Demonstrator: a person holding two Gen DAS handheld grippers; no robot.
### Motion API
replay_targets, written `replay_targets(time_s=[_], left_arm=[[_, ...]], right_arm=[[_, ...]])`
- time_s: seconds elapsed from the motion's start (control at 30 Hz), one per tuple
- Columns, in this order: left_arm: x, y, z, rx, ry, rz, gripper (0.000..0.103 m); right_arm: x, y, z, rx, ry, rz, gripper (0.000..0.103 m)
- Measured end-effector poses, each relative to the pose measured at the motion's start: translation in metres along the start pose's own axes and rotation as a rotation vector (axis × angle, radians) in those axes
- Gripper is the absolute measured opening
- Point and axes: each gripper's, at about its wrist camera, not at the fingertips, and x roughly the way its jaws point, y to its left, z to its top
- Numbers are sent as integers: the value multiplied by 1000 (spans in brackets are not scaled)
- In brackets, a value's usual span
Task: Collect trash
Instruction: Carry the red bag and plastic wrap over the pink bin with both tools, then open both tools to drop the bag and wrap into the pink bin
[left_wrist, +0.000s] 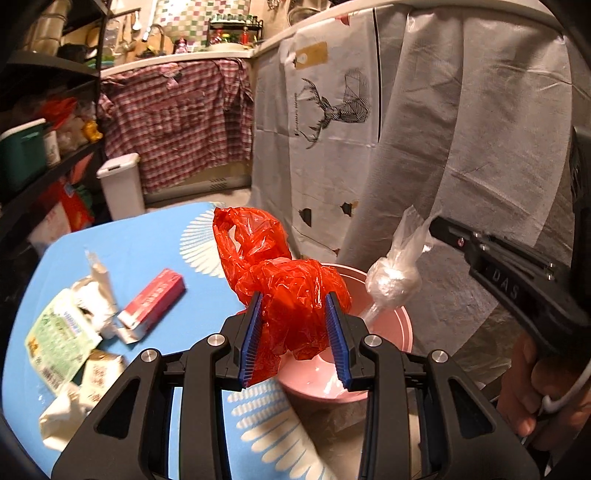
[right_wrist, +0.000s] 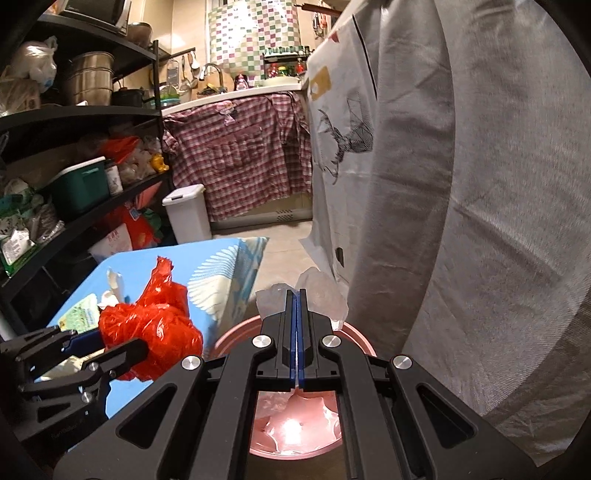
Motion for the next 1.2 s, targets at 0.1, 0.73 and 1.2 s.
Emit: replay_targets(time_s=[0.1, 0.73, 1.2], left_arm=[[14, 0, 2, 0, 15, -14, 34], [61, 0, 3, -8, 63, -33, 37], [56, 10, 12, -25, 59, -13, 49]], right_arm=[[8, -5, -3, 7, 16, -5, 0], [33, -11, -10, 27, 61, -4, 1], [37, -14, -11, 43, 71, -46, 46]])
